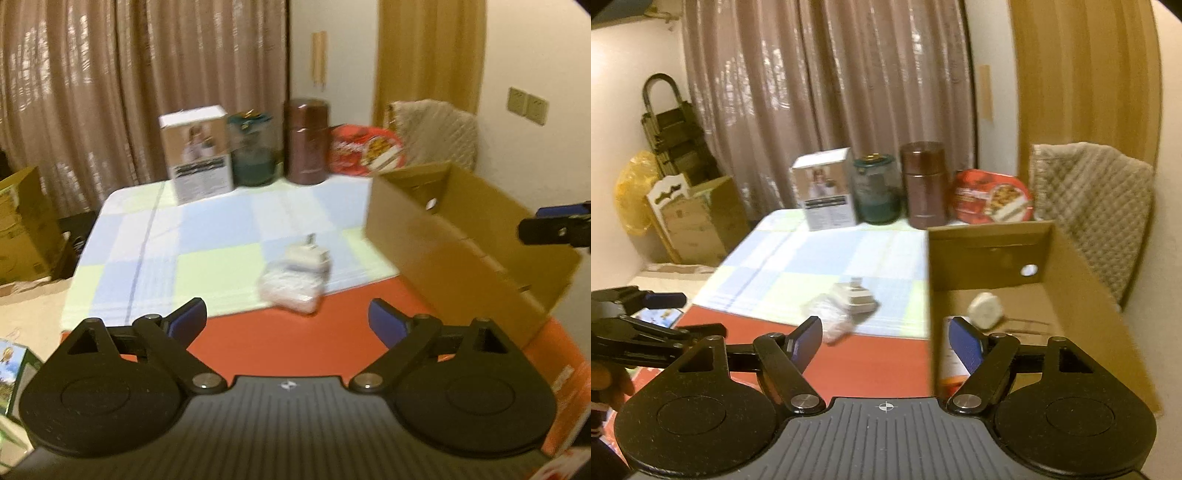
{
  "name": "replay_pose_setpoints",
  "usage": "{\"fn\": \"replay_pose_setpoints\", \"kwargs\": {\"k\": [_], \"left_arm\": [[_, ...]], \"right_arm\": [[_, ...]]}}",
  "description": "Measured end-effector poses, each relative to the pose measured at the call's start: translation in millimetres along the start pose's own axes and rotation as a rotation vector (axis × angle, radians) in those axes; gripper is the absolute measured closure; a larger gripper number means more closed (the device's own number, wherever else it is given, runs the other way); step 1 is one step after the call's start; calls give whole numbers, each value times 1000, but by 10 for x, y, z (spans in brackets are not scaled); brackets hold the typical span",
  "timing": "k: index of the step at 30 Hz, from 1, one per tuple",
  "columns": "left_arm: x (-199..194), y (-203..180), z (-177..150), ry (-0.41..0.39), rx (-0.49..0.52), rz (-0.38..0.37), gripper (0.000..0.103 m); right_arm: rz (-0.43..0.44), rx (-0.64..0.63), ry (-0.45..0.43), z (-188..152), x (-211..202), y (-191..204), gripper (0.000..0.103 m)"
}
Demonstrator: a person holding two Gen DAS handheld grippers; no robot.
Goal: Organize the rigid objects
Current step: 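Move both empty tools back toward the items on the mat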
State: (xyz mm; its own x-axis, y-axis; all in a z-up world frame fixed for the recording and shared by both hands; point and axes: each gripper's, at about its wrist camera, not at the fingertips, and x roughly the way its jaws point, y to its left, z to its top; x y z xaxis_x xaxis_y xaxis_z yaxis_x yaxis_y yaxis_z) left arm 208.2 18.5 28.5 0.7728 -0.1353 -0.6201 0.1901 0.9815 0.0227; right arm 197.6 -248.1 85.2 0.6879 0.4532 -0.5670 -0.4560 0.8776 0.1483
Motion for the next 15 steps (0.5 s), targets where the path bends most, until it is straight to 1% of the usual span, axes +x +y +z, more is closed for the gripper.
{"fn": "replay_pose_setpoints", "kwargs": {"k": [3, 5, 10, 15], "left_arm": [[110, 137, -136, 9, 10, 18, 10], [225, 231, -217, 22, 11, 15, 10], [466, 398, -368, 43, 7, 17, 10], [669, 603, -385, 59, -34, 30, 10]], "right_arm": [[34, 8, -16, -86, 139, 138, 30], [54, 19, -17, -135, 265, 224, 30], [67, 20, 31, -239, 684, 398, 30], [66, -21, 92, -328, 1176, 478, 30]]}}
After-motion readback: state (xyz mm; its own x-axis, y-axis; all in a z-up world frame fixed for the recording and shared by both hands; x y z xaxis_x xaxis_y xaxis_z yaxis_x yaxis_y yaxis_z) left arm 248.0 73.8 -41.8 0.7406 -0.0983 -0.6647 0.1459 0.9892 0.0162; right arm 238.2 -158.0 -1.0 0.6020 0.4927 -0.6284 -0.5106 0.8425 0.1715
